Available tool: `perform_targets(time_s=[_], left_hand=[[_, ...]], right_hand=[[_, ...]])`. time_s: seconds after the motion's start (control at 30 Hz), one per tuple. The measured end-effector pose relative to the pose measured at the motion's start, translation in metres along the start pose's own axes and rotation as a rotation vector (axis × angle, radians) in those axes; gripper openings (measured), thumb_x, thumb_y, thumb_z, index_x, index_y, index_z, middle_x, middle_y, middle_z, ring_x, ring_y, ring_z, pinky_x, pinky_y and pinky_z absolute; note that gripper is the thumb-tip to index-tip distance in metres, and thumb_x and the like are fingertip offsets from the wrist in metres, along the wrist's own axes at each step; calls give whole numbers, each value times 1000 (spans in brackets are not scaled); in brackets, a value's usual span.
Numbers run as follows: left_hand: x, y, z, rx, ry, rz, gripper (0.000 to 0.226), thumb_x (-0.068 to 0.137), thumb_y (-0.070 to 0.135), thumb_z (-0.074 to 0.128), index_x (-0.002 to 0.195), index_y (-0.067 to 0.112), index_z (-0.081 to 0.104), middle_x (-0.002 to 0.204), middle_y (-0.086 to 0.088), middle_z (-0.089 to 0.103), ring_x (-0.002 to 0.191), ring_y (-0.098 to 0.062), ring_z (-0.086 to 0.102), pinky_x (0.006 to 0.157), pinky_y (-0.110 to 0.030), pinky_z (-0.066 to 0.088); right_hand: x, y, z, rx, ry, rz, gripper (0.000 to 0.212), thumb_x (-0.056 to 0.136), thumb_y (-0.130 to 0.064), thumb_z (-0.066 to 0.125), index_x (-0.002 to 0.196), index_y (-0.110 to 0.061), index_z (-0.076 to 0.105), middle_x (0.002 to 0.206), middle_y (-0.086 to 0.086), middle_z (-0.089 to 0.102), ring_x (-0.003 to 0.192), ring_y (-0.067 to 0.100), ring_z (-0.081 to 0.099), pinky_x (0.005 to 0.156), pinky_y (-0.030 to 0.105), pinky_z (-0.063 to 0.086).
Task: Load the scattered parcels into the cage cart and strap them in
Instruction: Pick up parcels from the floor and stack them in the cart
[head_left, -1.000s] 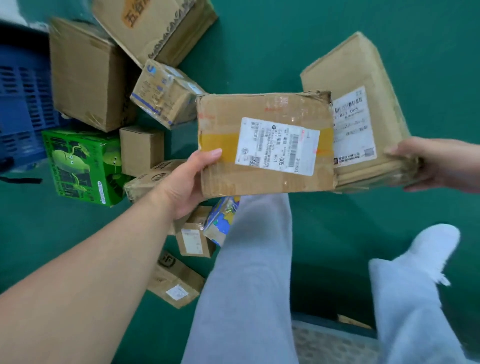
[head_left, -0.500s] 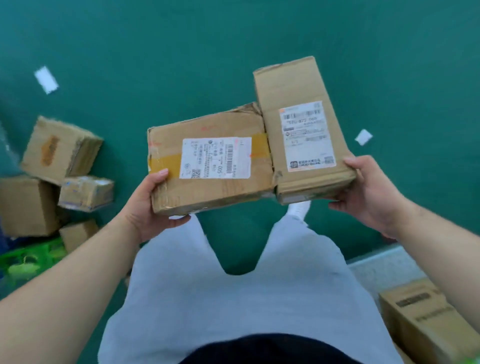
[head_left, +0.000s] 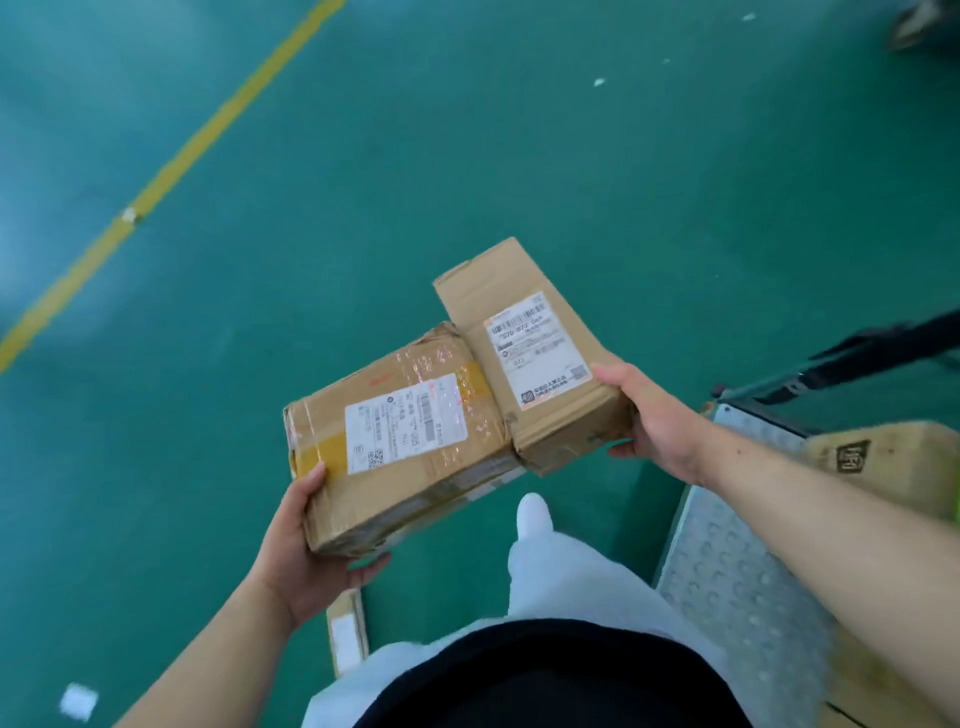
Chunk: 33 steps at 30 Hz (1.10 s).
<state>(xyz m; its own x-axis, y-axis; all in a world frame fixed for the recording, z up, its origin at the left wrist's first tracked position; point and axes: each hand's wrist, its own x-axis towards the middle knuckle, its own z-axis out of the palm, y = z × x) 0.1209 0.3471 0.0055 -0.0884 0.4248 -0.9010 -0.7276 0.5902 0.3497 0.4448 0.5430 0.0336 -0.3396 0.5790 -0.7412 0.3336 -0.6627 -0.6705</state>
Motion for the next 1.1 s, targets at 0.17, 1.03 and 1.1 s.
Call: perform_targets(time_s=[0.17, 1.03, 1.1], left_hand=[[9, 37, 86, 218, -49, 11, 43, 84, 59, 58, 109, 26, 70, 105, -11, 74, 101, -34, 64, 106, -62, 37], [22, -129, 315, 1454, -723, -390, 52, 76, 56, 65, 117, 23, 62, 97, -15, 71, 86, -32, 61, 71, -41, 48], [8, -156, 320, 1526, -749, -375, 50, 76, 55, 66, 115, 24, 62, 96, -15, 72, 87, -32, 61, 72, -41, 48]], right_hand=[[-25, 18, -57, 240, 164, -75, 64, 63, -76, 53, 124, -57, 50, 116, -2, 61, 96, 21, 55, 75, 37, 43], [-287, 275, 96, 1426, 1228, -156, 42, 102, -52, 45, 140, -37, 53, 119, 6, 75, 104, 20, 65, 63, 26, 55], [-301, 291, 107, 1507, 1263, -210, 42, 101, -51, 47, 141, -39, 52, 125, 3, 73, 117, 23, 63, 71, 30, 57]])
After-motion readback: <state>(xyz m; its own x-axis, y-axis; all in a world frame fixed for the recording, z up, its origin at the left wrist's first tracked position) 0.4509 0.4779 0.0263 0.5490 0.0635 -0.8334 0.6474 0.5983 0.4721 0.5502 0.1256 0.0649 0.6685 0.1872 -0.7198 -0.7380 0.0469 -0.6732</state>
